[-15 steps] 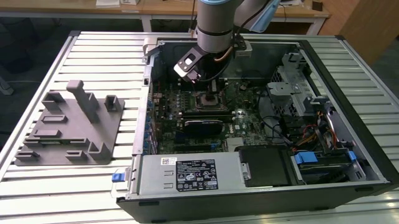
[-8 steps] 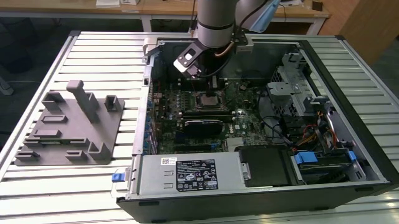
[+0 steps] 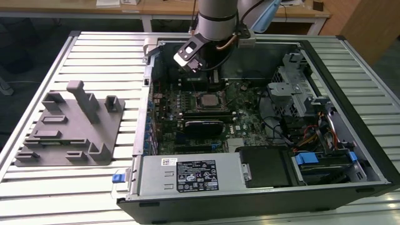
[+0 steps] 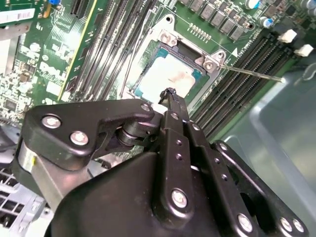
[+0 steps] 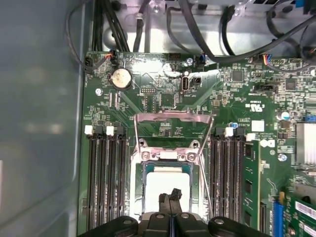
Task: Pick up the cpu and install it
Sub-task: 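Place the cpu into insertion slot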
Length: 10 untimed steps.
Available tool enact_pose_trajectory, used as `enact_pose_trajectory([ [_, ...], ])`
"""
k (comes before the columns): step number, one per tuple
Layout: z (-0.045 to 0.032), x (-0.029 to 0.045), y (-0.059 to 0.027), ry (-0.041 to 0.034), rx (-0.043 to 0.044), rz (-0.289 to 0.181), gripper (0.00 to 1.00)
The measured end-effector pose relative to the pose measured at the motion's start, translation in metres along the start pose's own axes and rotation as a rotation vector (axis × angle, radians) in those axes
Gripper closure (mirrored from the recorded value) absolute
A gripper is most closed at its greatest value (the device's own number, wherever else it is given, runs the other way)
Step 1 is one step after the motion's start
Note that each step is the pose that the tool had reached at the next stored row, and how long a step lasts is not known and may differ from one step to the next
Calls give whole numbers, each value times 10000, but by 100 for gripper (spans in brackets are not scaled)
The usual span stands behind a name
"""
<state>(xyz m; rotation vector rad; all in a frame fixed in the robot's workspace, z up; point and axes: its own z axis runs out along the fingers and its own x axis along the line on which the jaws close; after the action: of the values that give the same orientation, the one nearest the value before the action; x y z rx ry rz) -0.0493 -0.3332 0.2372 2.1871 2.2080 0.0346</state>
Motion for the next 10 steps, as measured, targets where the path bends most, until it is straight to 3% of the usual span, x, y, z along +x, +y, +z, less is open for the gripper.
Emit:
enact_pose_trajectory([
  [10, -175, -1, 7, 0, -10, 0, 89],
])
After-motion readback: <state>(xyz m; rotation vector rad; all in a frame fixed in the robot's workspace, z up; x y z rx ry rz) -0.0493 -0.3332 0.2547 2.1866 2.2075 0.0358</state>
